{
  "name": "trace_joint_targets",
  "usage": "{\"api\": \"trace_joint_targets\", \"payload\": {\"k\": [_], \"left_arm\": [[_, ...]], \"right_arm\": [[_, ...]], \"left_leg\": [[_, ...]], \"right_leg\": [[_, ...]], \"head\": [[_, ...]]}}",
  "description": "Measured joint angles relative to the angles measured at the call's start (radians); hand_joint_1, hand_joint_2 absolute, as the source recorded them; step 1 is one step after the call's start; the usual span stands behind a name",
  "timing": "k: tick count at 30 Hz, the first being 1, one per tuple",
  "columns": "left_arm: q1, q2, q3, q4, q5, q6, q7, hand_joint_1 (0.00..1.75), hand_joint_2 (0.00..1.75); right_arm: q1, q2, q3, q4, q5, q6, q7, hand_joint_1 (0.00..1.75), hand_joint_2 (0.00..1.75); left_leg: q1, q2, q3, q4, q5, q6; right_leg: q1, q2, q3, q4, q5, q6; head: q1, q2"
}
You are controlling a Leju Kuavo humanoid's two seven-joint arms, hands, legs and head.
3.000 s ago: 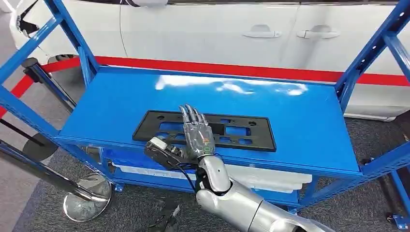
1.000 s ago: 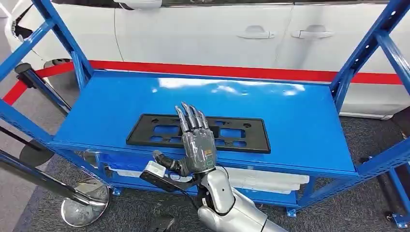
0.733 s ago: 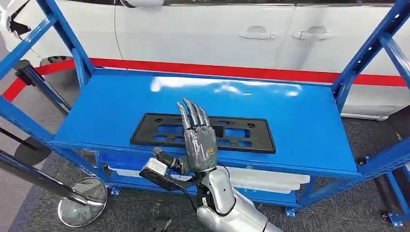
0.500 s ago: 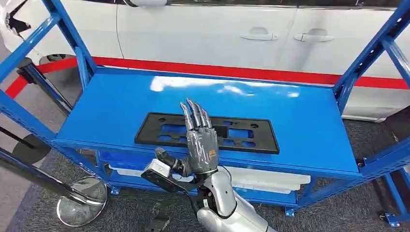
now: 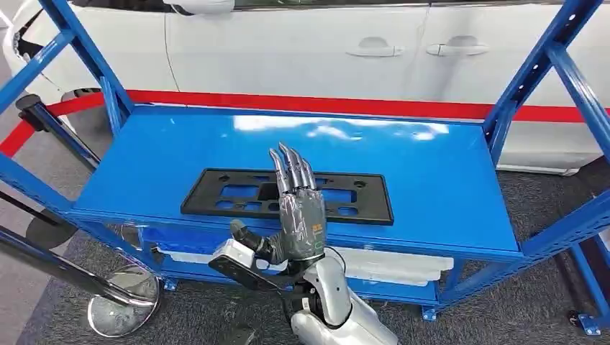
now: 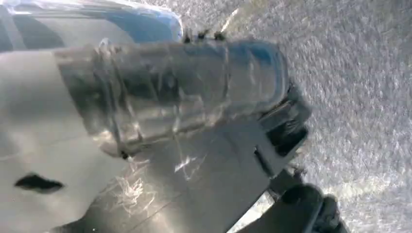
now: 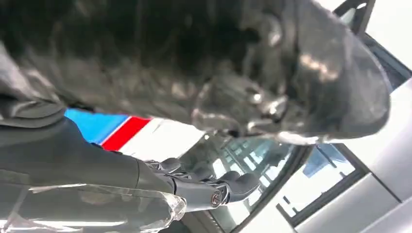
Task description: Take the parts from the cabinet and place them on the table.
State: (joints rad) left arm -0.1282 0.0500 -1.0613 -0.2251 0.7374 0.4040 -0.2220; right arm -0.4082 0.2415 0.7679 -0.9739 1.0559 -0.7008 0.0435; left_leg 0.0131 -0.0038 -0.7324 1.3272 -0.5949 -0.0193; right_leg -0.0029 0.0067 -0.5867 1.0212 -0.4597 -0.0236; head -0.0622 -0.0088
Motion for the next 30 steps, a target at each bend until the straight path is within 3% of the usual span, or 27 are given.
{"api": "trace_joint_targets", "payload": {"k": [1,3,4,5,9,10,11,14,15,16,17,19,20,21,24,26,27,29,30], "left_arm": [[0.001,0.001,0.0,0.0,0.0,-0.004,-0.003,0.0,0.0],[0.0,0.003,0.0,0.0,-0.003,-0.005,-0.02,0.0,0.0],[-0.001,0.005,0.0,0.0,-0.008,0.004,-0.029,0.0,1.75],[-0.005,0.006,0.0,0.0,-0.012,0.017,-0.037,0.0,1.75],[-0.008,0.006,0.0,0.0,-0.003,0.026,-0.042,0.0,1.75],[-0.008,0.006,0.0,0.0,0.005,0.021,-0.036,0.0,0.0],[-0.009,0.006,0.0,0.0,0.007,0.019,-0.034,0.0,0.0],[-0.012,0.006,0.0,0.0,0.001,0.016,-0.024,0.0,0.0],[-0.012,0.006,0.0,0.0,-0.005,0.016,-0.018,0.0,0.0],[-0.011,0.006,0.0,0.0,-0.009,0.016,-0.014,0.0,0.0],[-0.012,0.006,0.0,0.0,-0.012,0.016,-0.01,0.0,0.0],[-0.014,0.004,0.0,0.0,-0.016,0.018,-0.004,0.0,0.0],[-0.015,0.004,0.0,0.0,-0.018,0.019,-0.001,0.0,0.0],[-0.016,0.004,0.0,0.0,-0.019,0.021,0.002,0.0,0.0],[-0.018,0.003,0.0,0.0,-0.031,0.026,0.031,0.0,0.0],[-0.019,0.003,0.0,0.0,-0.037,0.029,0.04,0.0,0.0],[-0.02,0.003,0.0,0.0,-0.037,0.029,0.043,0.0,0.0],[-0.021,0.003,0.0,0.0,-0.04,0.029,0.051,0.0,0.0],[-0.021,0.003,0.0,0.0,-0.042,0.029,0.053,0.0,0.0]], "right_arm": [[0.001,0.0,0.0,0.0,-0.001,0.0,0.0,0.0,0.0],[0.001,0.0,-0.001,-0.004,-0.002,0.0,0.001,0.0,0.0],[0.001,0.0,-0.002,-0.008,-0.002,0.0,0.004,0.0,0.0],[0.001,0.001,-0.006,-0.011,-0.001,0.0,0.008,0.0,0.0],[0.004,0.001,-0.017,-0.019,0.003,0.0,0.017,0.0,0.0],[0.004,0.001,-0.02,-0.023,0.004,0.0,0.018,0.0,0.0],[0.003,0.001,-0.022,-0.025,0.006,0.0,0.018,0.0,0.0],[0.006,0.0,-0.024,-0.024,0.007,0.0,0.019,0.0,0.0],[0.008,-0.002,-0.024,-0.024,0.006,0.0,0.019,0.0,0.0],[0.009,-0.002,-0.024,-0.023,0.005,0.0,0.019,0.0,0.0],[0.008,-0.002,-0.024,-0.022,0.002,0.0,0.018,0.0,0.0],[0.004,-0.002,-0.024,-0.022,-0.009,0.0,0.018,0.0,0.0],[0.0,-0.002,-0.024,-0.022,-0.022,0.0,0.018,0.0,1.75],[-0.004,-0.001,-0.024,-0.02,-0.031,0.0,0.017,0.0,1.75],[-0.007,-0.001,-0.022,-0.018,-0.048,0.0,0.016,0.0,1.75],[-0.009,0.002,-0.02,-0.018,-0.048,0.0,0.016,0.0,1.75],[-0.012,0.003,-0.019,-0.018,-0.048,0.0,0.016,0.0,1.75],[-0.016,0.002,-0.013,-0.011,-0.059,0.0,0.022,0.0,1.75],[-0.017,0.002,-0.01,-0.007,-0.064,0.0,0.024,0.0,1.75]], "left_leg": [[0.0,0.0,0.013,-0.027,0.023,0.002],[0.0,0.0,0.084,-0.173,0.103,0.009],[0.0,0.0,0.127,-0.261,0.139,0.013],[-0.005,-0.001,0.147,-0.289,0.119,0.015],[-0.01,-0.003,0.141,-0.301,0.128,0.028],[-0.001,0.0,0.146,-0.315,0.135,0.038],[-0.003,0.001,0.148,-0.318,0.138,0.042],[-0.004,0.001,0.145,-0.318,0.139,0.047],[-0.004,0.002,0.145,-0.317,0.138,0.048],[-0.004,0.002,0.145,-0.317,0.138,0.048],[-0.004,0.001,0.145,-0.316,0.138,0.047],[-0.004,-0.001,0.148,-0.314,0.136,0.045],[-0.004,-0.002,0.148,-0.313,0.135,0.043],[-0.012,-0.002,0.143,-0.309,0.133,0.039],[-0.008,-0.001,0.142,-0.318,0.142,0.023],[-0.006,-0.001,0.133,-0.298,0.121,0.016],[-0.005,-0.001,0.111,-0.245,0.088,0.011],[-0.003,-0.001,0.036,-0.083,0.019,0.004],[-0.003,-0.001,0.007,-0.027,0.004,0.001]], "right_leg": [[0.001,0.001,0.0,0.003,-0.001,-0.001],[0.001,0.005,0.001,0.008,-0.004,-0.001],[0.001,0.007,0.002,0.011,-0.006,0.0],[0.006,0.006,-0.002,0.012,-0.008,0.005],[0.005,0.007,-0.005,0.008,-0.001,0.02],[0.007,0.007,-0.008,0.014,-0.01,0.025],[0.005,0.005,-0.019,0.037,-0.031,0.029],[0.003,0.003,-0.112,0.251,-0.137,0.037],[0.003,0.003,-0.141,0.31,-0.151,0.039],[0.002,0.003,-0.145,0.315,-0.141,0.04],[0.0,0.002,-0.125,0.273,-0.109,0.039],[-0.001,0.002,-0.039,0.094,-0.015,0.034],[0.0,0.002,-0.008,0.017,-0.003,0.03],[0.005,0.002,0.003,0.0,-0.011,0.03],[0.009,0.005,0.0,0.0,-0.003,0.017],[0.0,0.003,0.01,-0.016,0.006,0.004],[-0.001,0.0,0.011,-0.018,0.007,-0.001],[0.002,-0.003,0.012,-0.017,0.006,-0.003],[0.003,-0.003,0.011,-0.017,0.005,-0.004]], "head": [[0.0,0.0],[0.0,0.0],[0.0,0.0],[0.001,0.0],[0.002,0.0],[0.002,0.0],[0.002,0.0],[0.004,0.0],[0.004,0.0],[0.005,0.0],[0.004,0.0],[0.004,0.0],[0.005,0.0],[0.004,0.0],[0.003,0.0],[0.002,0.0],[-0.004,0.0],[-0.004,0.0],[-0.004,0.0]]}}
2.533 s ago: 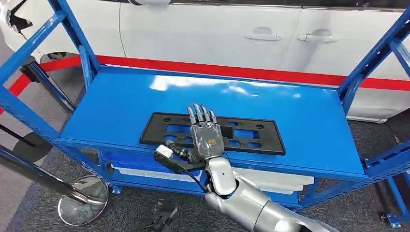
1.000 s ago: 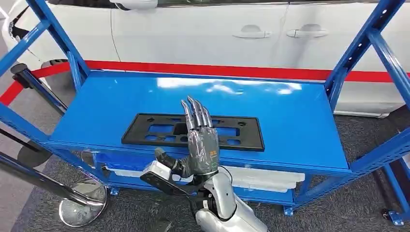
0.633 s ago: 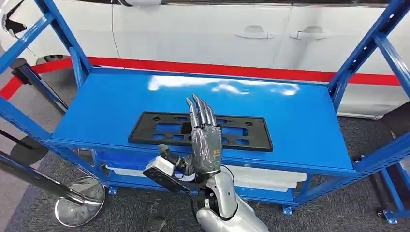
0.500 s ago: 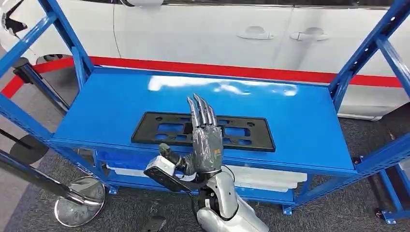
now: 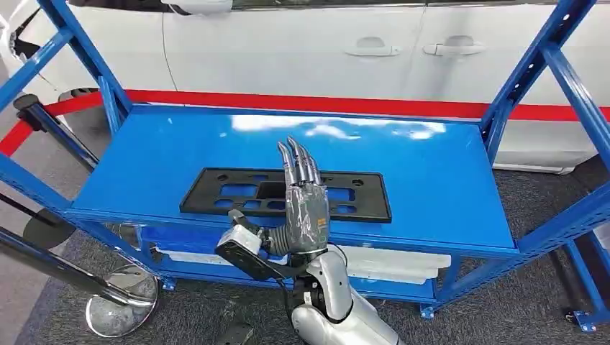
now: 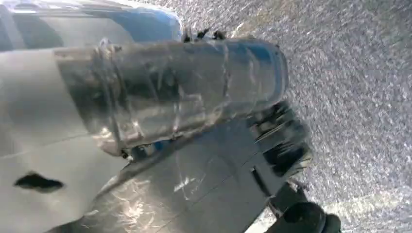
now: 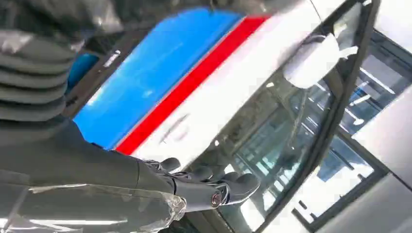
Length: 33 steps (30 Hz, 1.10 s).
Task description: Take the parts from the cabinet and place them on the table.
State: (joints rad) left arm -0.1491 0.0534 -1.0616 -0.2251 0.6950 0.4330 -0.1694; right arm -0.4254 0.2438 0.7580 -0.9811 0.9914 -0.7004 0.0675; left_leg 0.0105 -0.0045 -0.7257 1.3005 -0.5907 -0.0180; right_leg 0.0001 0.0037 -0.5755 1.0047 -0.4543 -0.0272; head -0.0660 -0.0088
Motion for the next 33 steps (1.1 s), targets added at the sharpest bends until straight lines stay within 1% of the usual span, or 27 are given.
{"api": "trace_joint_targets", "payload": {"k": [1,2,3,4,5,6,9,10,11,13,14,15,16,17,18,20,21,24,25,26,27,28,29,30,31,32,33], "left_arm": [[0.001,-0.001,0.0,0.0,-0.003,-0.001,0.001,0.0,0.0],[0.0,-0.001,0.0,0.0,-0.004,-0.002,0.002,0.0,0.0],[-0.001,-0.001,0.0,0.0,-0.005,-0.002,0.002,0.0,0.0],[-0.003,-0.001,0.0,0.0,-0.006,-0.004,0.005,0.0,0.0],[-0.006,-0.001,0.0,0.0,-0.008,-0.006,0.008,0.0,0.0],[-0.011,-0.001,0.0,0.0,-0.011,-0.009,0.013,0.0,0.0],[-0.013,-0.001,-0.001,0.0,-0.016,-0.015,0.019,0.0,0.0],[-0.013,0.0,-0.001,0.0,-0.018,-0.015,0.019,0.0,0.0],[-0.013,0.0,-0.001,0.0,-0.019,-0.015,0.019,0.0,0.0],[-0.018,-0.001,-0.001,0.0,-0.023,-0.015,0.019,0.0,0.0],[-0.019,-0.001,-0.001,0.0,-0.024,-0.015,0.02,0.0,0.0],[-0.019,-0.001,-0.001,0.0,-0.026,-0.016,0.021,0.0,0.0],[-0.019,-0.001,-0.002,0.0,-0.026,-0.016,0.024,0.0,0.0],[-0.019,-0.001,-0.002,0.0,-0.028,-0.016,0.025,0.0,0.0],[-0.02,-0.002,-0.002,0.0,-0.03,-0.018,0.026,0.0,0.0],[-0.023,-0.002,-0.002,0.0,-0.035,-0.019,0.028,0.0,0.0],[-0.024,-0.002,-0.002,0.0,-0.037,-0.021,0.031,0.0,0.0],[-0.027,-0.002,-0.002,0.0,-0.039,-0.021,0.034,0.0,0.0],[-0.028,-0.002,-0.002,0.0,-0.039,-0.022,0.034,0.0,0.0],[-0.028,-0.002,-0.002,0.0,-0.039,-0.023,0.034,0.0,0.0],[-0.028,-0.002,-0.002,0.0,-0.039,-0.023,0.034,0.0,0.0],[-0.029,-0.002,-0.002,0.0,-0.039,-0.023,0.034,0.0,0.0],[-0.029,-0.002,-0.003,0.0,-0.039,-0.023,0.034,0.0,0.0],[-0.028,-0.002,-0.003,0.0,-0.039,-0.024,0.034,0.0,0.0],[-0.027,-0.003,-0.003,0.0,-0.04,-0.027,0.035,0.0,0.0],[-0.026,-0.003,-0.003,0.0,-0.041,-0.029,0.035,0.0,0.0],[-0.027,-0.003,-0.003,0.0,-0.043,-0.03,0.037,0.0,0.0]], "right_arm": [[-0.002,0.0,0.005,0.009,-0.003,0.0,0.007,0.0,1.75],[-0.004,0.0,0.011,0.014,0.006,0.0,0.018,0.0,1.75],[-0.009,0.0,0.016,0.018,0.022,0.001,0.033,0.0,1.75],[-0.017,0.0,0.021,0.021,0.049,0.006,0.062,0.0,1.75],[-0.029,0.0,0.029,0.026,0.083,0.017,0.092,0.0,1.75],[-0.042,-0.002,0.039,0.034,0.114,0.033,0.117,0.0,1.75],[-0.053,-0.005,0.057,0.055,0.124,0.072,0.15,0.0,1.75],[-0.057,-0.006,0.062,0.063,0.114,0.073,0.154,0.0,1.75],[-0.062,-0.009,0.066,0.072,0.107,0.074,0.155,0.0,1.75],[-0.077,-0.012,0.072,0.088,0.098,0.092,0.156,0.0,1.75],[-0.079,-0.014,0.076,0.101,0.092,0.113,0.158,0.0,1.75],[-0.079,-0.016,0.081,0.11,0.087,0.132,0.16,0.0,1.75],[-0.079,-0.02,0.088,0.122,0.083,0.15,0.162,0.0,1.75],[-0.079,-0.023,0.094,0.133,0.082,0.164,0.164,0.0,1.75],[-0.083,-0.024,0.097,0.142,0.082,0.173,0.165,0.0,1.75],[-0.098,-0.026,0.108,0.154,0.087,0.189,0.167,0.0,1.75],[-0.103,-0.026,0.121,0.165,0.093,0.199,0.171,0.0,1.75],[-0.105,-0.028,0.145,0.187,0.097,0.2,0.174,0.0,1.75],[-0.106,-0.028,0.148,0.191,0.098,0.2,0.174,0.0,1.75],[-0.108,-0.027,0.151,0.194,0.098,0.2,0.174,0.0,1.75],[-0.112,-0.027,0.156,0.196,0.099,0.2,0.174,0.0,1.75],[-0.116,-0.027,0.162,0.199,0.1,0.2,0.174,0.0,1.75],[-0.116,-0.027,0.167,0.203,0.101,0.201,0.174,0.0,1.75],[-0.115,-0.028,0.17,0.208,0.102,0.205,0.174,0.0,1.75],[-0.115,-0.028,0.174,0.213,0.105,0.212,0.174,0.0,1.75],[-0.115,-0.028,0.178,0.217,0.105,0.217,0.174,0.0,1.75],[-0.115,-0.028,0.182,0.22,0.105,0.22,0.174,0.0,1.75]], "left_leg": [[0.0,0.0,-0.009,0.013,0.01,-0.001],[0.0,0.0,0.007,-0.021,0.039,0.0],[0.0,0.0,0.039,-0.089,0.08,0.002],[0.0,0.0,0.082,-0.177,0.124,0.005],[0.0,0.001,0.12,-0.26,0.149,0.009],[-0.006,-0.001,0.137,-0.283,0.135,0.011],[-0.008,-0.003,0.13,-0.286,0.136,0.021],[-0.003,-0.003,0.131,-0.293,0.141,0.029],[0.002,-0.001,0.134,-0.299,0.145,0.035],[0.001,0.0,0.133,-0.3,0.147,0.044],[0.0,0.001,0.133,-0.3,0.146,0.045],[0.0,0.001,0.133,-0.299,0.146,0.046],[0.0,0.001,0.133,-0.298,0.146,0.046],[0.001,0.0,0.133,-0.298,0.145,0.046],[0.001,-0.001,0.133,-0.297,0.145,0.045],[0.002,-0.002,0.135,-0.292,0.141,0.04],[-0.002,-0.002,0.13,-0.289,0.139,0.036],[-0.002,-0.002,0.125,-0.291,0.144,0.022],[-0.001,-0.002,0.126,-0.29,0.143,0.016],[0.003,0.0,0.118,-0.283,0.131,0.012],[0.002,0.0,0.11,-0.253,0.11,0.008],[0.002,-0.001,0.08,-0.185,0.073,0.005],[0.003,-0.001,0.042,-0.103,0.037,0.002],[0.003,-0.001,0.008,-0.033,0.012,-0.001],[0.003,0.0,-0.015,0.011,0.007,-0.002],[0.003,0.0,-0.012,0.003,0.024,-0.003],[0.003,0.0,0.012,-0.049,0.06,-0.001]], "right_leg": [[0.0,0.0,0.001,0.001,-0.001,-0.001],[0.0,0.001,0.001,0.002,-0.001,-0.001],[0.0,0.002,0.002,0.003,-0.002,-0.001],[0.0,0.004,0.003,0.006,-0.004,0.0],[0.0,0.005,0.002,0.008,-0.007,0.003],[0.009,0.006,-0.004,0.013,-0.009,0.007],[0.005,0.005,-0.008,0.009,-0.003,0.017],[0.008,0.006,-0.008,0.01,-0.005,0.021],[0.005,0.006,-0.017,0.025,-0.02,0.027],[0.004,0.004,-0.064,0.13,-0.084,0.037],[0.001,0.004,-0.106,0.223,-0.123,0.041],[0.0,0.004,-0.139,0.29,-0.144,0.043],[-0.002,0.004,-0.157,0.321,-0.143,0.046],[-0.005,0.004,-0.149,0.3,-0.117,0.047],[-0.008,0.004,-0.123,0.241,-0.078,0.047],[-0.011,0.001,-0.039,0.06,0.01,0.044],[-0.009,0.001,-0.021,0.026,-0.01,0.041],[-0.001,0.004,-0.025,0.022,-0.003,0.029],[-0.002,0.005,-0.024,0.015,0.002,0.022],[-0.009,0.003,-0.018,0.008,0.007,0.014],[-0.009,0.003,-0.016,0.005,0.008,0.011],[-0.008,0.002,-0.016,0.005,0.008,0.005],[-0.007,0.001,-0.016,0.005,0.007,0.004],[-0.006,0.0,-0.016,0.006,0.006,0.003],[-0.005,0.0,-0.016,0.007,0.006,0.003],[-0.004,0.001,-0.016,0.008,0.006,0.002],[-0.004,0.002,-0.016,0.011,0.005,0.002]], "head": [[0.0,0.0],[0.0,0.0],[0.0,0.0],[0.0,0.0],[0.0,0.0],[0.0,0.0],[0.0,0.0],[0.002,0.0],[0.0,0.0],[0.009,0.0],[0.007,0.0],[0.009,0.0],[0.008,0.0],[0.009,0.0],[0.009,0.0],[0.009,0.0],[0.008,0.0],[0.007,0.0],[0.007,0.0],[0.006,0.0],[0.004,0.0],[0.0,0.0],[0.0,0.0],[0.001,0.0],[0.0,0.0],[0.001,0.0],[0.0,0.0]]}}
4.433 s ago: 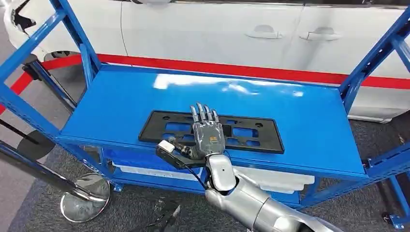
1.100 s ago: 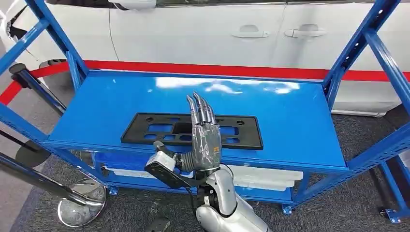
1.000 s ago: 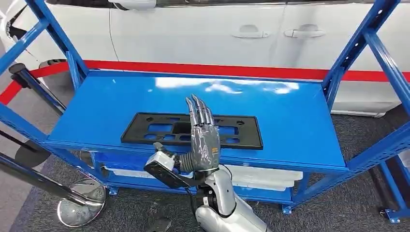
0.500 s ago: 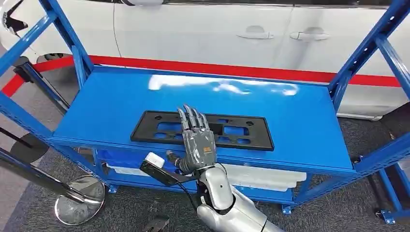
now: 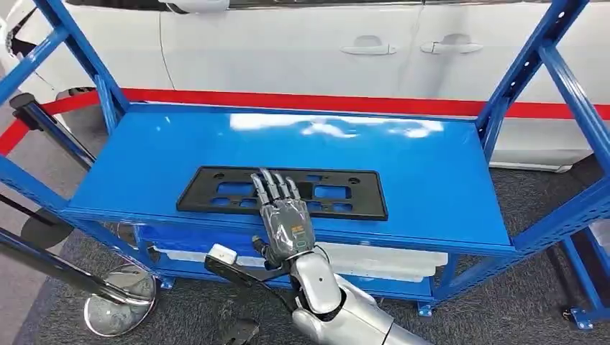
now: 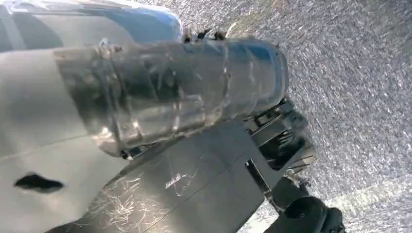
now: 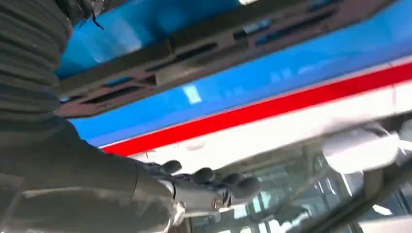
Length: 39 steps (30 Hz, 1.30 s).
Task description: Take the parts from the cabinet and place them on the table.
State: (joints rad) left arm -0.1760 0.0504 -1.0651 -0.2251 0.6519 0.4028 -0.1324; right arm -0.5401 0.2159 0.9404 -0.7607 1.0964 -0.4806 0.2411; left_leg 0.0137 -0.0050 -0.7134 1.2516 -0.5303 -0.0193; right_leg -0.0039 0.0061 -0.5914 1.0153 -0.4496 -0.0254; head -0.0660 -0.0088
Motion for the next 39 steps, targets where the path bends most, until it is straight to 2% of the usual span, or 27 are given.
{"api": "trace_joint_targets", "payload": {"k": [2,3,4,7,9,10,12,13,14,15,17,18,19,22,24,25,27,28,29,30,31,32,33,34,35,37,39], "left_arm": [[-0.004,0.0,0.0,0.0,-0.004,-0.002,0.001,0.0,0.0],[-0.006,0.0,0.0,0.0,-0.005,-0.002,0.002,0.0,0.0],[-0.009,0.0,0.0,0.0,-0.008,-0.002,0.005,0.0,0.0],[-0.009,0.001,-0.001,0.0,-0.016,-0.005,0.011,0.0,0.0],[-0.011,0.001,-0.002,0.0,-0.024,-0.006,0.015,0.0,0.0],[-0.014,0.001,-0.002,0.0,-0.025,-0.006,0.015,0.0,0.0],[-0.014,0.001,-0.003,0.0,-0.029,-0.008,0.017,0.0,0.0],[-0.014,0.001,-0.003,0.0,-0.031,-0.008,0.018,0.0,0.0],[-0.014,0.001,-0.003,0.0,-0.032,-0.008,0.018,0.0,0.0],[-0.014,0.001,-0.003,0.0,-0.032,-0.008,0.018,0.0,0.0],[-0.014,0.0,-0.003,0.0,-0.034,-0.008,0.018,0.0,0.0],[-0.014,0.0,-0.003,0.0,-0.034,-0.008,0.018,0.0,0.0],[-0.015,0.0,-0.003,0.0,-0.034,-0.008,0.018,0.0,0.0],[-0.016,0.0,-0.005,0.0,-0.034,-0.008,0.018,0.0,0.0],[-0.016,0.001,-0.005,0.0,-0.034,-0.009,0.018,0.0,0.0],[-0.017,0.001,-0.006,0.0,-0.035,-0.008,0.018,0.0,0.0],[-0.018,0.001,-0.007,0.0,-0.04,-0.009,0.021,0.0,0.0],[-0.017,0.001,-0.009,0.0,-0.044,-0.01,0.024,0.0,0.0],[-0.016,0.0,-0.011,0.0,-0.046,-0.011,0.025,0.0,0.0],[-0.015,0.0,-0.011,0.0,-0.049,-0.014,0.027,0.0,0.0],[-0.016,0.0,-0.011,0.0,-0.05,-0.015,0.029,0.0,0.0],[-0.017,0.0,-0.011,0.0,-0.053,-0.015,0.03,0.0,0.0],[-0.019,0.0,-0.011,0.0,-0.055,-0.015,0.031,0.0,0.0],[-0.02,0.0,-0.011,0.0,-0.056,-0.016,0.031,0.0,0.0],[-0.022,0.0,-0.011,0.0,-0.057,-0.016,0.031,0.0,0.0],[-0.019,0.0,-0.011,0.0,-0.059,-0.016,0.032,0.0,0.0],[-0.016,0.002,-0.011,0.0,-0.062,-0.016,0.033,0.0,0.0]], "right_arm": [[0.0,0.0,0.007,0.004,0.0,0.012,-0.002,0.0,1.75],[0.0,0.001,0.008,0.006,0.0,0.018,-0.002,0.0,1.75],[-0.003,0.001,0.01,0.008,0.001,0.027,-0.002,0.0,1.75],[-0.005,0.001,0.018,0.017,0.013,0.044,0.002,0.0,1.75],[-0.009,0.001,0.023,0.023,0.022,0.053,0.017,0.0,1.75],[-0.013,0.0,0.025,0.026,0.025,0.057,0.021,0.0,1.75],[-0.016,-0.001,0.028,0.034,0.032,0.072,0.03,0.0,1.75],[-0.016,-0.002,0.028,0.037,0.035,0.074,0.035,0.0,1.75],[-0.016,-0.005,0.029,0.042,0.036,0.078,0.04,0.0,1.75],[-0.017,-0.007,0.03,0.045,0.038,0.082,0.041,0.0,1.75],[-0.024,-0.008,0.034,0.05,0.038,0.082,0.041,0.0,1.75],[-0.028,-0.008,0.035,0.051,0.038,0.082,0.041,0.0,1.75],[-0.03,-0.008,0.035,0.052,0.038,0.082,0.041,0.0,1.75],[-0.031,-0.008,0.038,0.059,0.039,0.083,0.043,0.0,1.75],[-0.034,-0.007,0.039,0.062,0.04,0.085,0.048,0.0,1.75],[-0.037,-0.007,0.039,0.064,0.042,0.089,0.053,0.0,1.75],[-0.044,-0.007,0.043,0.069,0.05,0.115,0.06,0.0,1.75],[-0.044,-0.009,0.045,0.076,0.055,0.126,0.068,0.0,1.75],[-0.043,-0.01,0.045,0.08,0.057,0.133,0.075,0.0,1.75],[-0.044,-0.012,0.045,0.085,0.058,0.141,0.081,0.0,1.75],[-0.046,-0.013,0.045,0.087,0.058,0.144,0.087,0.0,1.75],[-0.05,-0.015,0.045,0.092,0.058,0.151,0.093,0.0,1.75],[-0.054,-0.016,0.045,0.094,0.059,0.158,0.095,0.0,1.75],[-0.059,-0.019,0.045,0.098,0.059,0.164,0.098,0.0,1.75],[-0.063,-0.022,0.045,0.101,0.059,0.173,0.105,0.0,1.75],[-0.064,-0.029,0.045,0.109,0.058,0.191,0.116,0.0,1.75],[-0.065,-0.042,0.045,0.115,0.049,0.206,0.13,0.0,1.75]], "left_leg": [[0.0,0.0,0.087,-0.175,0.086,0.006],[-0.001,0.0,0.11,-0.218,0.069,0.01],[-0.008,-0.002,0.115,-0.232,0.071,0.013],[-0.009,-0.003,0.113,-0.231,0.075,0.024],[-0.003,-0.002,0.119,-0.245,0.084,0.037],[-0.002,-0.001,0.118,-0.245,0.084,0.042],[-0.003,0.001,0.117,-0.245,0.084,0.046],[-0.004,0.001,0.116,-0.245,0.084,0.046],[-0.004,0.001,0.117,-0.244,0.084,0.046],[-0.003,0.0,0.117,-0.244,0.083,0.046],[-0.003,-0.002,0.119,-0.241,0.081,0.045],[-0.003,-0.002,0.12,-0.239,0.078,0.042],[-0.007,-0.002,0.116,-0.239,0.078,0.039],[-0.006,-0.001,0.112,-0.242,0.083,0.026],[-0.003,-0.001,0.108,-0.235,0.07,0.017],[-0.005,-0.001,0.093,-0.194,0.042,0.011],[-0.002,0.0,0.026,-0.052,-0.025,0.005],[-0.001,0.0,-0.008,0.018,-0.047,0.003],[-0.001,0.0,-0.029,0.054,-0.048,0.002],[-0.001,0.0,-0.024,0.04,-0.025,0.003],[-0.001,0.0,0.001,-0.014,0.014,0.004],[-0.002,0.0,0.049,-0.111,0.065,0.008],[-0.002,0.001,0.087,-0.187,0.097,0.011],[-0.004,0.0,0.107,-0.216,0.076,0.014],[-0.009,-0.001,0.11,-0.236,0.077,0.016],[-0.01,-0.003,0.104,-0.227,0.078,0.022],[-0.001,-0.001,0.11,-0.241,0.087,0.038]], "right_leg": [[0.0,0.003,0.001,0.007,-0.005,0.003],[0.001,0.003,-0.001,0.009,-0.008,0.006],[0.006,0.003,-0.006,0.016,-0.009,0.011],[0.004,0.003,-0.003,0.006,-0.004,0.022],[0.003,0.003,-0.016,0.028,-0.028,0.032],[0.003,0.001,-0.039,0.084,-0.065,0.035],[0.002,0.001,-0.114,0.248,-0.136,0.04],[0.002,0.001,-0.142,0.304,-0.149,0.041],[0.001,0.0,-0.149,0.313,-0.138,0.042],[0.001,0.0,-0.133,0.277,-0.107,0.041],[0.001,0.0,-0.051,0.102,-0.016,0.034],[0.002,0.0,-0.018,0.021,0.001,0.03],[0.005,0.0,-0.007,0.016,-0.013,0.028],[0.01,0.004,-0.009,0.007,-0.005,0.021],[0.0,0.002,0.002,-0.008,0.004,0.008],[0.0,0.002,0.004,-0.009,0.004,0.006],[0.001,0.0,0.003,-0.008,0.003,0.001],[0.003,-0.001,0.003,-0.008,0.002,0.0],[0.004,-0.001,0.003,-0.007,0.002,-0.001],[0.004,0.0,0.003,-0.005,0.001,-0.002],[0.004,0.002,0.003,-0.003,0.0,-0.002],[0.004,0.004,0.004,0.0,-0.002,-0.001],[0.004,0.005,0.004,0.004,-0.005,0.001],[0.008,0.006,0.0,0.006,-0.008,0.006],[0.011,0.006,-0.006,0.013,-0.009,0.009],[0.008,0.006,-0.006,0.006,-0.005,0.017],[0.006,0.005,-0.013,0.015,-0.016,0.029]], "head": [[0.0,0.0],[0.001,0.0],[0.001,0.0],[0.002,0.0],[0.002,0.0],[0.007,0.0],[0.006,0.0],[0.006,0.0],[0.006,0.0],[0.006,0.0],[0.006,0.0],[0.006,0.0],[0.005,0.0],[0.005,0.0],[0.005,0.0],[-0.001,0.0],[-0.004,0.0],[-0.005,0.0],[-0.005,0.0],[-0.004,0.0],[-0.005,0.0],[-0.005,0.0],[-0.005,0.0],[-0.005,0.0],[-0.004,0.0],[-0.004,0.0],[-0.004,0.0]]}}
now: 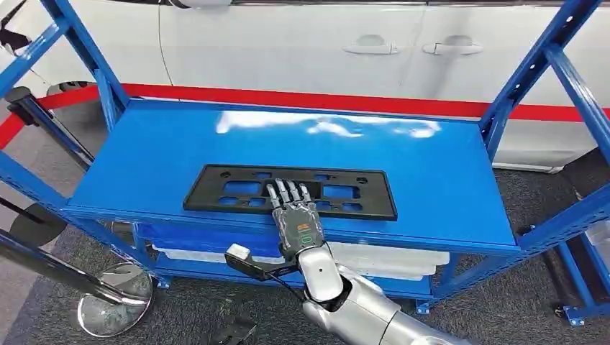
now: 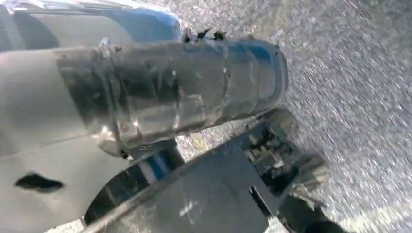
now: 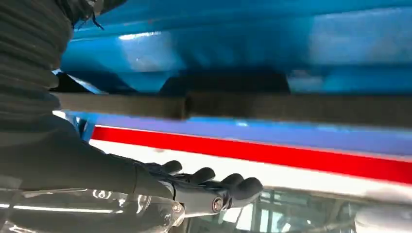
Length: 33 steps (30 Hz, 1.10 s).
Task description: Take the parts from the cabinet and place them on the table.
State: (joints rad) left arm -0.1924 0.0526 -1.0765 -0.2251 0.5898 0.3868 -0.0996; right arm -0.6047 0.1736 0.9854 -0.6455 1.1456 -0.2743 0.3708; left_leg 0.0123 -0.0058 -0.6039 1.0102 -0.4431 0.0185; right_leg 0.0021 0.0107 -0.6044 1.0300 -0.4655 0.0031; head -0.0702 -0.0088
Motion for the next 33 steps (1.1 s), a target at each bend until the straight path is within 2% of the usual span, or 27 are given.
{"api": "trace_joint_targets", "payload": {"k": [1,2,3,5,6,7,9,10,11,14,15,16,18,19,20,21,22,23,25,26,27,29,31,32,33], "left_arm": [[-0.001,0.0,0.0,0.0,-0.003,0.0,0.0,0.0,0.0],[-0.002,0.0,0.0,0.0,-0.004,0.0,-0.001,0.0,0.0],[-0.001,0.0,0.0,0.0,-0.004,0.0,-0.001,0.0,0.0],[0.001,0.002,0.0,0.0,-0.004,0.0,-0.001,0.0,0.0],[0.002,0.002,0.0,0.0,-0.005,0.0,-0.001,0.0,0.0],[0.003,0.002,0.0,0.0,-0.005,0.0,-0.002,0.0,0.0],[0.002,0.002,0.0,0.0,-0.005,0.0,-0.003,0.0,0.0],[0.002,0.002,0.0,0.0,-0.005,0.0,-0.003,0.0,0.0],[0.001,0.002,0.0,0.0,-0.005,0.0,-0.003,0.0,0.0],[0.002,0.002,0.0,0.0,-0.007,0.002,-0.005,0.0,0.0],[0.003,0.003,0.0,0.0,-0.007,0.003,-0.006,0.0,0.0],[0.004,0.003,0.0,0.0,-0.007,0.005,-0.007,0.0,0.0],[0.004,0.003,0.0,0.0,-0.008,0.006,-0.009,0.0,0.0],[0.006,0.003,0.0,0.0,-0.009,0.007,-0.011,0.0,0.0],[0.008,0.003,0.0,0.0,-0.011,0.007,-0.012,0.0,0.0],[0.011,0.003,0.0,0.0,-0.013,0.007,-0.015,0.0,0.0],[0.014,0.003,0.0,0.0,-0.014,0.007,-0.016,0.0,0.0],[0.015,0.003,0.0,0.0,-0.014,0.007,-0.016,0.0,0.0],[0.014,0.005,0.0,0.0,-0.015,0.008,-0.018,0.0,0.0],[0.013,0.005,0.0,0.0,-0.015,0.008,-0.018,0.0,0.0],[0.013,0.005,0.0,0.0,-0.015,0.008,-0.021,0.0,0.0],[0.018,0.005,0.0,0.0,-0.015,0.008,-0.023,0.0,0.0],[0.02,0.007,0.0,0.0,-0.015,0.008,-0.024,0.0,0.0],[0.018,0.007,0.0,0.0,-0.015,0.009,-0.026,0.0,0.0],[0.017,0.007,0.0,0.0,-0.015,0.009,-0.026,0.0,0.0]], "right_arm": [[-0.003,-0.008,0.0,0.001,-0.007,0.007,0.005,0.0,1.75],[-0.006,-0.016,0.0,0.002,-0.015,0.016,0.011,0.0,1.75],[-0.006,-0.023,0.0,0.002,-0.018,0.024,0.015,0.0,1.75],[-0.005,-0.037,0.0,0.005,-0.022,0.035,0.015,0.0,1.75],[-0.005,-0.044,0.0,0.006,-0.024,0.04,0.015,0.0,1.75],[-0.005,-0.049,0.0,0.007,-0.025,0.04,0.016,0.0,1.75],[-0.011,-0.055,0.0,0.007,-0.026,0.042,0.016,0.0,1.75],[-0.015,-0.056,0.0,0.007,-0.027,0.049,0.016,0.0,1.75],[-0.017,-0.057,0.0,0.006,-0.027,0.053,0.016,0.0,1.75],[-0.016,-0.067,0.0,0.006,-0.03,0.078,0.037,0.0,1.75],[-0.019,-0.071,0.0,0.005,-0.031,0.08,0.04,0.0,1.75],[-0.021,-0.074,0.0,0.003,-0.032,0.084,0.049,0.0,1.75],[-0.027,-0.08,0.0,-0.002,-0.034,0.099,0.058,0.0,1.75],[-0.027,-0.086,0.0,-0.003,-0.036,0.107,0.068,0.0,1.75],[-0.026,-0.093,0.0,-0.005,-0.036,0.114,0.071,0.0,1.75],[-0.025,-0.1,0.0,-0.005,-0.037,0.117,0.074,0.12,1.75],[-0.025,-0.108,0.0,-0.01,-0.039,0.122,0.082,1.57,1.75],[-0.026,-0.117,-0.001,-0.017,-0.042,0.127,0.089,1.75,1.75],[-0.026,-0.129,-0.007,-0.032,-0.053,0.132,0.092,1.75,1.75],[-0.025,-0.135,-0.01,-0.039,-0.059,0.135,0.092,1.75,1.75],[-0.023,-0.143,-0.011,-0.045,-0.067,0.137,0.092,1.75,1.75],[-0.016,-0.154,-0.014,-0.058,-0.076,0.137,0.091,1.75,1.75],[-0.014,-0.165,-0.018,-0.068,-0.084,0.136,0.088,1.75,1.75],[-0.013,-0.171,-0.02,-0.072,-0.087,0.135,0.085,1.75,1.75],[-0.012,-0.173,-0.021,-0.075,-0.089,0.134,0.083,1.75,1.75]], "left_leg": [[-0.003,-0.001,0.001,-0.001,0.001,0.003],[-0.003,0.0,0.001,-0.001,0.001,0.009],[-0.004,0.001,0.001,-0.001,0.001,0.01],[-0.004,0.002,0.0,0.001,-0.001,0.011],[-0.004,0.001,0.001,0.002,-0.001,0.012],[-0.004,0.0,0.002,0.003,-0.003,0.012],[-0.003,-0.001,0.003,0.009,-0.007,0.009],[-0.005,-0.001,0.0,0.011,-0.009,0.005],[-0.01,-0.002,-0.004,0.014,-0.01,0.001],[-0.01,-0.001,-0.001,0.007,-0.004,-0.011],[-0.01,-0.001,-0.002,0.01,-0.009,-0.017],[-0.008,0.001,-0.011,0.03,-0.027,-0.022],[-0.006,0.001,-0.068,0.158,-0.097,-0.029],[-0.005,0.001,-0.111,0.249,-0.134,-0.032],[-0.005,0.001,-0.139,0.307,-0.151,-0.033],[-0.005,0.001,-0.154,0.336,-0.15,-0.033],[-0.005,0.001,-0.148,0.319,-0.13,-0.031],[-0.005,0.001,-0.115,0.251,-0.089,-0.028],[-0.005,0.001,-0.022,0.068,-0.005,-0.021],[-0.007,0.001,-0.001,0.027,-0.018,-0.018],[-0.011,-0.001,0.004,0.014,-0.017,-0.014],[-0.012,-0.001,0.002,0.015,-0.015,-0.008],[-0.006,0.004,0.007,0.0,-0.005,0.008],[-0.006,0.007,0.008,-0.003,-0.001,0.014],[-0.006,0.008,0.007,-0.003,0.0,0.017]], "right_leg": [[0.0,-0.001,-0.012,0.033,-0.026,0.004],[-0.002,-0.001,-0.046,0.109,-0.069,0.008],[-0.002,-0.001,-0.083,0.19,-0.104,0.01],[-0.003,-0.001,-0.143,0.307,-0.135,0.013],[-0.003,-0.001,-0.142,0.297,-0.113,0.013],[-0.005,-0.002,-0.118,0.246,-0.076,0.012],[-0.005,-0.002,-0.031,0.059,0.017,0.007],[-0.004,-0.001,-0.008,0.009,0.01,0.003],[0.001,-0.001,-0.002,0.0,0.01,0.002],[0.002,0.001,-0.005,-0.001,0.015,-0.008],[-0.005,-0.001,0.0,-0.009,0.021,-0.016],[-0.007,0.0,0.004,-0.013,0.023,-0.02],[-0.007,-0.001,0.004,-0.013,0.023,-0.027],[-0.006,-0.002,0.004,-0.012,0.022,-0.027],[-0.005,-0.003,0.004,-0.012,0.022,-0.027],[-0.005,-0.003,0.004,-0.011,0.022,-0.027],[-0.004,-0.002,0.004,-0.01,0.022,-0.027],[-0.004,0.0,0.004,-0.009,0.022,-0.027],[-0.005,0.002,0.005,-0.005,0.019,-0.025],[-0.001,0.003,0.002,-0.003,0.016,-0.021],[0.003,0.004,-0.002,0.001,0.016,-0.016],[0.0,0.004,-0.001,-0.008,0.022,-0.006],[0.002,0.007,-0.004,-0.006,0.019,0.004],[-0.001,0.002,-0.018,0.025,-0.009,0.009],[-0.002,0.002,-0.044,0.09,-0.051,0.012]], "head": [[0.003,0.0],[0.007,0.0],[0.006,0.0],[0.007,0.0],[0.006,0.0],[0.007,0.0],[0.007,0.0],[0.006,0.0],[0.006,0.0],[0.006,0.0],[0.005,0.0],[0.004,0.0],[0.001,0.0],[0.002,0.0],[0.002,0.0],[0.002,0.0],[0.002,0.0],[0.002,0.0],[0.002,0.0],[0.002,0.0],[0.003,0.0],[0.002,0.0],[0.002,0.0],[0.005,0.0],[0.009,0.0]]}}
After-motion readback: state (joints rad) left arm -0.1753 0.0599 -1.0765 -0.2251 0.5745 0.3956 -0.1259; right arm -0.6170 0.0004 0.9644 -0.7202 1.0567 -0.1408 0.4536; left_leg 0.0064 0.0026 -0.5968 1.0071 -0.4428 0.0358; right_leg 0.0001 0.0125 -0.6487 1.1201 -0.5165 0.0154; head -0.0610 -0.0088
